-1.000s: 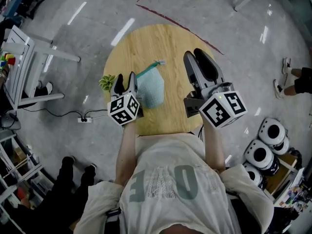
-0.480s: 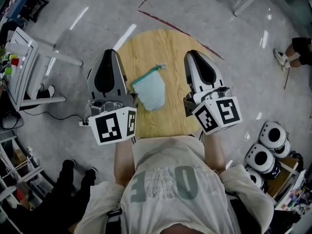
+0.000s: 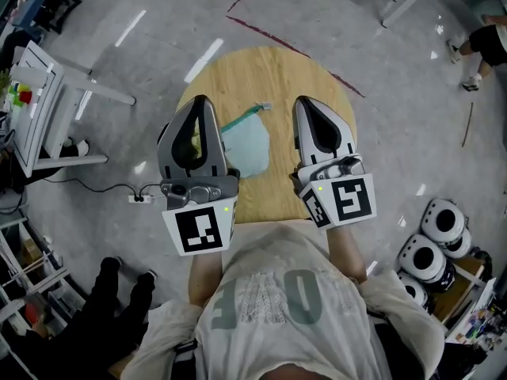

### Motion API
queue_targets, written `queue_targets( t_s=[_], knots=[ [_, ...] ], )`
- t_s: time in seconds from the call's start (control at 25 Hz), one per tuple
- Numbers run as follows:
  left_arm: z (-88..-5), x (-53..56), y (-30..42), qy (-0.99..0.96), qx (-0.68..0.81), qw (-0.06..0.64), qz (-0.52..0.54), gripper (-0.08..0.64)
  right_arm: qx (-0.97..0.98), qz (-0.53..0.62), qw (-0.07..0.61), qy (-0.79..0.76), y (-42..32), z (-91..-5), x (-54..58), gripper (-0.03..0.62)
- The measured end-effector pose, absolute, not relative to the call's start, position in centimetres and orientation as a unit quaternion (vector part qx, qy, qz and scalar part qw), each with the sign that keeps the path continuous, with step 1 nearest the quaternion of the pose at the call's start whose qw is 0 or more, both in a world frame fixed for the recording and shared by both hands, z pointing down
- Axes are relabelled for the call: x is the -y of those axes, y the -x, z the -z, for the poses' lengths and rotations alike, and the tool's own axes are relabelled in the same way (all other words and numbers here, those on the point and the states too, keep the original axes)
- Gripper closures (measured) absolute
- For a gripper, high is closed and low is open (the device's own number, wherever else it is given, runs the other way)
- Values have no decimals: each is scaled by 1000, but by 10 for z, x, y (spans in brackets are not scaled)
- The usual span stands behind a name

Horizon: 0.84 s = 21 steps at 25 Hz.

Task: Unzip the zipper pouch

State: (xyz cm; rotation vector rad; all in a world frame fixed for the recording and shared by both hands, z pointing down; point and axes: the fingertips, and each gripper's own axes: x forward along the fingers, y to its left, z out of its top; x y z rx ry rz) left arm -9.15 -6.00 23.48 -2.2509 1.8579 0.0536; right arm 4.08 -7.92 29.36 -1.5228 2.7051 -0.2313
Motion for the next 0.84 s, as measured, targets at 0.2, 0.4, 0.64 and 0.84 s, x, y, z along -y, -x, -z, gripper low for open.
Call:
queue_targets(
  t_s=[0.2,0.4,0.64,0.84],
  knots=[
    [-237,58,94,765,-634,111,-16,535,-870,70,9,488,-40,-295,78,563],
    [-239,59,94,767,-633,106,-19,535,-873,75,6,482,-40,-300,80,563],
    [-242,60,99,766,-634,104,-11,535,-874,76,-1,479,-37,-303,81,563],
    [-243,64,97,770,-630,100,-9,535,-874,80,-3,478,-40,-306,84,563]
  ],
)
